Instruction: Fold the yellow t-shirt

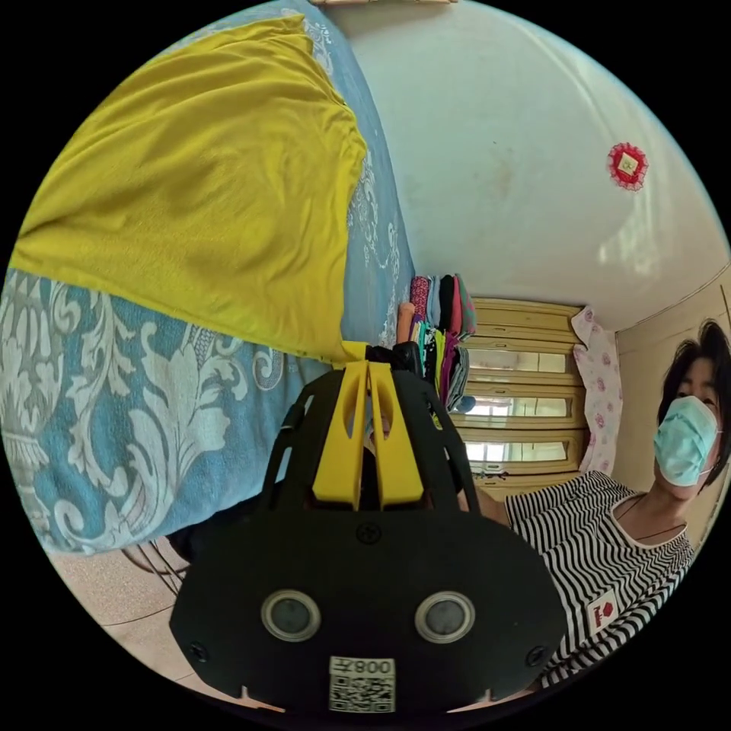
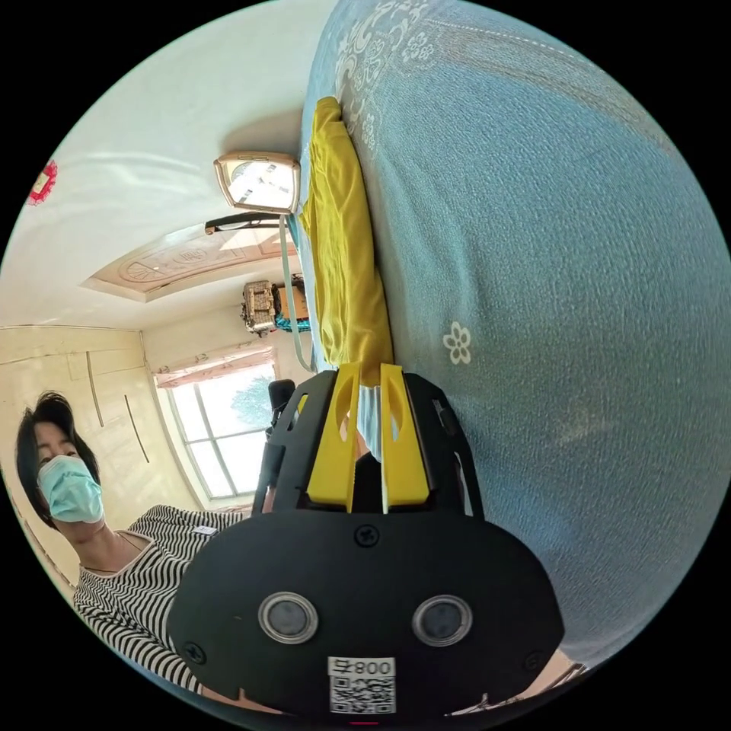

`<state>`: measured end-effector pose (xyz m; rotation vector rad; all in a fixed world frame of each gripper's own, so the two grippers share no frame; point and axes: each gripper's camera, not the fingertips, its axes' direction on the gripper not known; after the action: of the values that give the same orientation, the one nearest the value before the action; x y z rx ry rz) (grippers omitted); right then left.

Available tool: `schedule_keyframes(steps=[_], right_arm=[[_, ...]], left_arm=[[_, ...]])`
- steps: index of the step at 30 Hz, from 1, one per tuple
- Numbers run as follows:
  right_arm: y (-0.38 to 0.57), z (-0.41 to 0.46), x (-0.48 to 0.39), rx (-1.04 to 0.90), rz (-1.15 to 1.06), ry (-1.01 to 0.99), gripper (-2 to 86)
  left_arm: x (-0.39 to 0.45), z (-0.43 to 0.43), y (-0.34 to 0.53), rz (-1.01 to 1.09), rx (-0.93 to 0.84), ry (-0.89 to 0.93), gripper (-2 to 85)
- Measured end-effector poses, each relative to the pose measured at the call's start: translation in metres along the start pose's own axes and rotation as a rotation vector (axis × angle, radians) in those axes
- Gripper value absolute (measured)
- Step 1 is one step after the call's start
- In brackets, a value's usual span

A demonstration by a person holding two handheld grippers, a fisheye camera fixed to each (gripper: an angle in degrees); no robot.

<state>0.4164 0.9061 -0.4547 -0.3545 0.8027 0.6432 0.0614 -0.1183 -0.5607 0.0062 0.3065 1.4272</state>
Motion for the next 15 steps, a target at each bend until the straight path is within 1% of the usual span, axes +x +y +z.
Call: schedule_keyframes(steps=[4,7,11,15], right_arm=[[0.001,0.005,-0.013,0.007,-0.012,0.051,6.8],[-0.001,0.014,-0.025,0.000,-0.021,0.103,6.7],[-0.006,0.031,-0.046,-0.022,-0.049,0.238,4.0],[-0.008,0.039,-0.060,-0.030,-0.074,0.290,2.2]], left_arm=[[-0.016,-0.042,0.018,-0.033,0.039,-0.044,0.9],[-0.031,-0.072,0.032,-0.070,0.084,-0.042,1.9],[-0.048,-0.118,0.048,-0.109,0.161,-0.038,3.7],[-0.060,-0.161,0.056,-0.139,0.227,-0.050,4.8]])
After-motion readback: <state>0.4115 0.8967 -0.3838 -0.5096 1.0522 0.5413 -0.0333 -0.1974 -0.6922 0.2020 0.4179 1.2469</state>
